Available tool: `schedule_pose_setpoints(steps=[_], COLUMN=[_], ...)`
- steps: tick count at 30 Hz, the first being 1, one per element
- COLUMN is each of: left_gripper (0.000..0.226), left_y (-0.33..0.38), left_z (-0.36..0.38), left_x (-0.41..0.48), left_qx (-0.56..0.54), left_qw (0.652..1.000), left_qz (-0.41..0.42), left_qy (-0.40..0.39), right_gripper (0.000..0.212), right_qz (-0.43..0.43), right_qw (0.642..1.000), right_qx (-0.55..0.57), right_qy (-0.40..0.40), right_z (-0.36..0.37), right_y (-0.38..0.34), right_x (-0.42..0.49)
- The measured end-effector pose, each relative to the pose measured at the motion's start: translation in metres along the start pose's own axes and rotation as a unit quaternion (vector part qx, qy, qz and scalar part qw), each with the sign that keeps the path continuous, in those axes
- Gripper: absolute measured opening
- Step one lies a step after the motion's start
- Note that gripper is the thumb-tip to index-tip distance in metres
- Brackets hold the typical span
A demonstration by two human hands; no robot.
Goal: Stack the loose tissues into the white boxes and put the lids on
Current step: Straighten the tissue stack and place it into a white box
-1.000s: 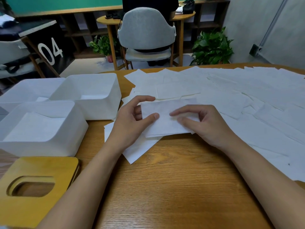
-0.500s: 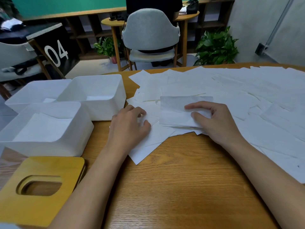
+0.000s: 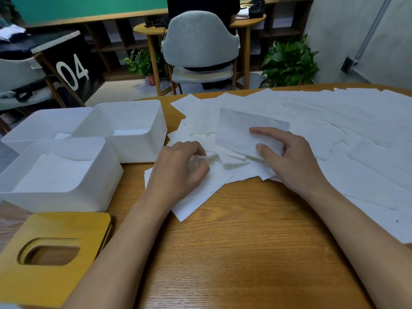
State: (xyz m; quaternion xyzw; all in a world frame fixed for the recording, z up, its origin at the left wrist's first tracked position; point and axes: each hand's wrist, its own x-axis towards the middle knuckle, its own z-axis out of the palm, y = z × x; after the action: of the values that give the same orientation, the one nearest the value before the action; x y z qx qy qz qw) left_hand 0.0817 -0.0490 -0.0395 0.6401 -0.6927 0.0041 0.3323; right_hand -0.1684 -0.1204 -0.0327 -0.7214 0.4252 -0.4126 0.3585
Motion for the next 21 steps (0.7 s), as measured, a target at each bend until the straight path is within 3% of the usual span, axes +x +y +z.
schedule_pose_setpoints(steps=[4,7,14,18,21], left_gripper=[0.024,0.016,0.013,0.006,0.014], left_y=[0.009,0.014,0.028,0.035,0.038], left_z=[-0.001,-0.003,-0.003,-0.001,-0.003], left_x=[-0.002,-0.004,-0.008,-0.009,-0.007], left_qx=[-0.025,-0.032,-0.075,-0.117,-0.178], left_qw=[0.998,0.991,0.976,0.967,0.966], left_qz=[0.062,0.118,0.174,0.194,0.161], left_qy=[0.02,0.046,0.106,0.115,0.098], right_gripper=[0.043,0.048,0.056,0.034,0.011], right_qz=[-0.036,-0.052,-0.082,-0.084,-0.089], right_qw=[0.998,0.997,0.991,0.99,0.994], right_qx=[-0.047,-0.051,-0.081,-0.077,-0.024], right_qy=[-0.024,-0.037,-0.074,-0.081,-0.066], right_z=[0.002,0.005,0.007,0.014,0.018], right_y=[-0.005,-0.006,-0.012,-0.014,-0.015], right_x=[-0.005,-0.007,-0.012,-0.014,-0.014])
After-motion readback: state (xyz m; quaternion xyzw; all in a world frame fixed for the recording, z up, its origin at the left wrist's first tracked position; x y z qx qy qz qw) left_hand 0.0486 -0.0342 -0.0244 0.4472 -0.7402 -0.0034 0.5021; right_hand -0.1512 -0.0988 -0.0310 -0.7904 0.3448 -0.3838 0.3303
